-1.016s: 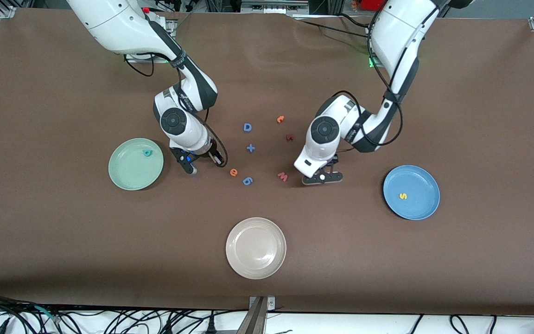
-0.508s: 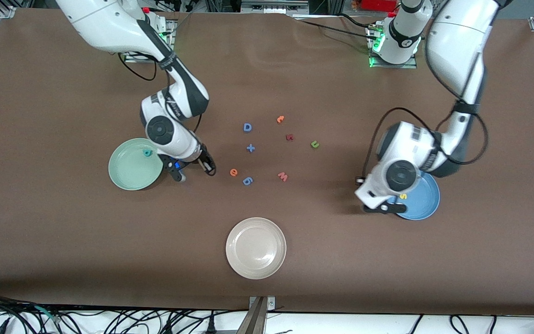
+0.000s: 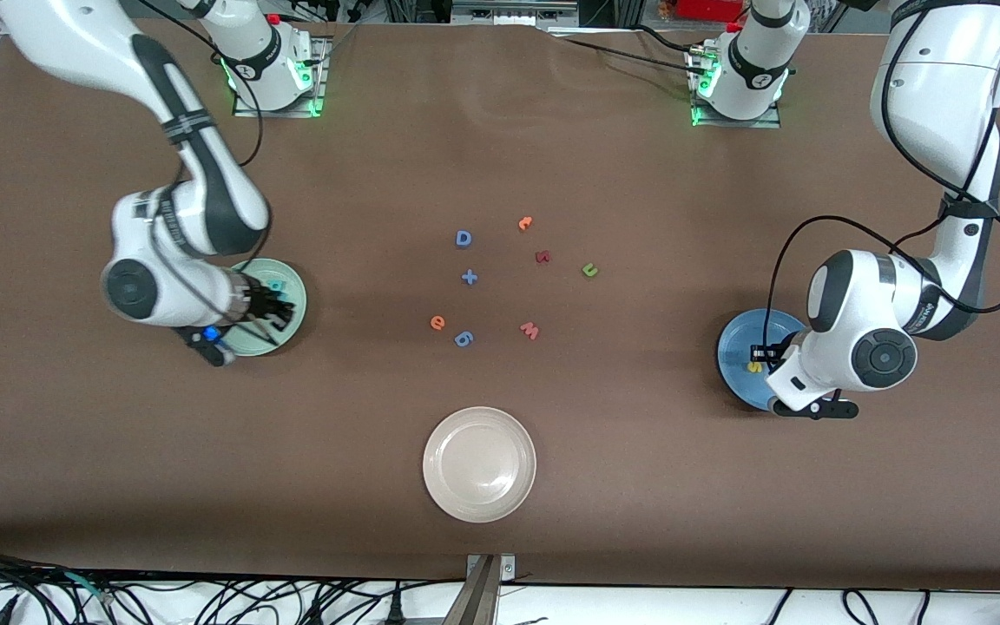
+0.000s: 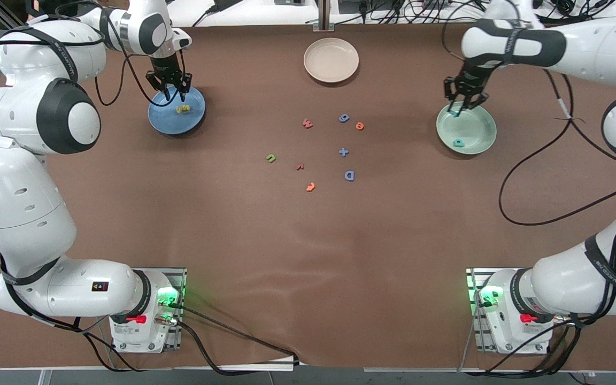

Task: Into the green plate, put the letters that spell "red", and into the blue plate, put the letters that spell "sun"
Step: 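Release u on blue plate with the left gripper while the right gripper releases l, then reach the left gripper to green u while the right gripper reaches orange e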

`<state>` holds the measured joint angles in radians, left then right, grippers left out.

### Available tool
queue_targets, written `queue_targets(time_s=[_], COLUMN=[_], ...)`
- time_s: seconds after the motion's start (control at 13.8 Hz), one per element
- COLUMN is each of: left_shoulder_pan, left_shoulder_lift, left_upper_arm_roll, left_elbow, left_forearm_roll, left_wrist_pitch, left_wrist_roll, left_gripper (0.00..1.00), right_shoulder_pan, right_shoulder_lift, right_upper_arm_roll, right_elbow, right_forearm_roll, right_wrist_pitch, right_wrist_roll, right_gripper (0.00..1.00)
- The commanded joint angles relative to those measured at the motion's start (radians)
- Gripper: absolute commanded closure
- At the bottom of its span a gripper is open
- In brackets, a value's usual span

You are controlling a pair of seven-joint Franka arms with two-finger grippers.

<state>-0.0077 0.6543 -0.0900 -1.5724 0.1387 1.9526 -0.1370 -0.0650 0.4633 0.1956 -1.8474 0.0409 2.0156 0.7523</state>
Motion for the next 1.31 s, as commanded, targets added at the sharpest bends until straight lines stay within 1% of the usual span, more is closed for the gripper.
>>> queue_targets(time_s=[0.0, 0.07, 0.15, 0.29, 0.36, 0.58, 0.65, 0.73, 0.8, 0.94, 1.02, 1.09, 1.23], left_shoulder_pan=[0.005, -0.001, -0.002, -0.003, -0.002, -0.011, -0.014, -0.029, -0.063, -0.107, -0.115, -0.132, -0.144], left_shoulder_lift=[-0.007, -0.01, -0.028, -0.094, -0.113, -0.166, -0.173, -0.18, -0.188, -0.188, -0.186, -0.183, -0.183], left_upper_arm_roll=[-0.02, -0.04, -0.069, -0.138, -0.177, -0.285, -0.319, -0.339, -0.341, -0.346, -0.349, -0.349, -0.349], left_elbow=[-0.007, -0.015, -0.033, -0.118, -0.158, -0.325, -0.374, -0.414, -0.443, -0.469, -0.48, -0.486, -0.533], left_forearm_roll=[-0.001, -0.033, -0.063, -0.071, -0.07, -0.056, -0.054, -0.048, -0.021, 0.071, 0.106, 0.119, 0.121], left_wrist_pitch=[0.04, 0.051, 0.057, 0.107, 0.127, 0.308, 0.356, 0.394, 0.425, 0.447, 0.45, 0.459, 0.514], left_wrist_roll=[-0.007, -0.012, -0.019, -0.105, -0.16, -0.395, -0.453, -0.504, -0.573, -0.728, -0.78, -0.812, -0.858], left_gripper=[0.01, 0.01, 0.01, 0.01, 0.01, 0.01, 0.01, 0.01, 0.01, 0.01, 0.01, 0.01, 0.01], right_shoulder_pan=[-0.021, -0.024, -0.036, -0.073, -0.076, -0.076, -0.075, -0.075, -0.075, -0.075, -0.075, -0.073, -0.073], right_shoulder_lift=[0.001, 0.017, 0.038, 0.075, 0.078, 0.081, 0.083, 0.083, 0.081, 0.06, 0.031, 0.008, -0.014], right_upper_arm_roll=[-0.037, -0.056, -0.061, -0.064, -0.064, -0.064, -0.064, -0.064, -0.064, -0.062, -0.061, -0.048, 0.026], right_elbow=[-0.013, -0.019, -0.022, -0.038, -0.058, -0.079, -0.082, -0.084, -0.082, -0.076, -0.076, -0.075, -0.047], right_forearm_roll=[0.002, 0.002, 0.002, 0.002, 0.002, 0.004, 0.007, 0.007, 0.01, 0.011, 0.013, 0.014, 0.03], right_wrist_pitch=[-0.031, -0.029, -0.026, -0.024, -0.023, -0.023, -0.018, -0.017, -0.018, -0.032, -0.034, -0.046, -0.067], right_wrist_roll=[-0.118, -0.16, -0.186, -0.208, -0.208, -0.208, -0.203, -0.197, -0.197, -0.191, -0.188, -0.157, -0.064], right_gripper=[0.72, 0.72, 0.72, 0.72, 0.72, 0.7, 0.65, 0.46, 0.31, 0.08, 0.05, 0.05, 0.05])
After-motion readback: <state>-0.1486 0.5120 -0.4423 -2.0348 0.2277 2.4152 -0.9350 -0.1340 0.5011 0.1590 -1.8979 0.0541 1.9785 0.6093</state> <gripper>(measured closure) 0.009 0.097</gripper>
